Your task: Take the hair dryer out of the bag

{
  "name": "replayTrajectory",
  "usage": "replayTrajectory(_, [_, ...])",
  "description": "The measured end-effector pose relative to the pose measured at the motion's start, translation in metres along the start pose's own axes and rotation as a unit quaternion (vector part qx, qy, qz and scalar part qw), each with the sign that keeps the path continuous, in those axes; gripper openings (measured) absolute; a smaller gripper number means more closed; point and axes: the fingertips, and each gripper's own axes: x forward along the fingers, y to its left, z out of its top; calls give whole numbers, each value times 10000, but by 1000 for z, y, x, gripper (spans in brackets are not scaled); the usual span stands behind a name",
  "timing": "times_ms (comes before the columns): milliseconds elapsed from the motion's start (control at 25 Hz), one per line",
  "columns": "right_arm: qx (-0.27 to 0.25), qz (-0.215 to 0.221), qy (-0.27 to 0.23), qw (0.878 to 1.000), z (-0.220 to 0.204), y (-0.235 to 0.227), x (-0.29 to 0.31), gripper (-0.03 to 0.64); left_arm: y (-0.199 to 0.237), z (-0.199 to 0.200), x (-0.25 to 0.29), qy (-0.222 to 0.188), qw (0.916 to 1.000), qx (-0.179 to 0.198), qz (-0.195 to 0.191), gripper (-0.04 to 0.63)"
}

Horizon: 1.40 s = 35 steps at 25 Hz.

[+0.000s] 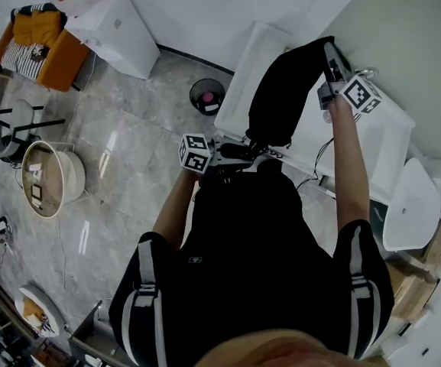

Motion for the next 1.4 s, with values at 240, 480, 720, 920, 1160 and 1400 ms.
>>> replayTrajectory(240, [34, -842, -399, 9956, 19, -37, -3, 67, -17, 8, 7, -10, 9991, 153, -387, 184])
replayTrajectory(480, [55, -825, -518, 9952, 30, -45, -14, 67, -16, 3, -4, 3, 9997, 71, -244, 184])
replayTrajectory(720, [-199, -663, -653, 9955, 51, -36, -15, 67, -1, -11, -20, 32, 9999, -101, 86, 184])
replayTrajectory(920, [-312, -311, -532, 9976, 58, -26, -16, 67, 5, -19, -23, -58, 9993, -241, 265, 184])
replayTrajectory(1160, [-649, -65, 87, 9978, 12, -10, -16, 67, 9, -12, -32, -235, 9983, -201, 499, 184])
replayTrajectory(1400, [-979, 294, 737, 9920, -46, 16, -39, 67, 11, 2, -44, -470, 9969, -101, 616, 184])
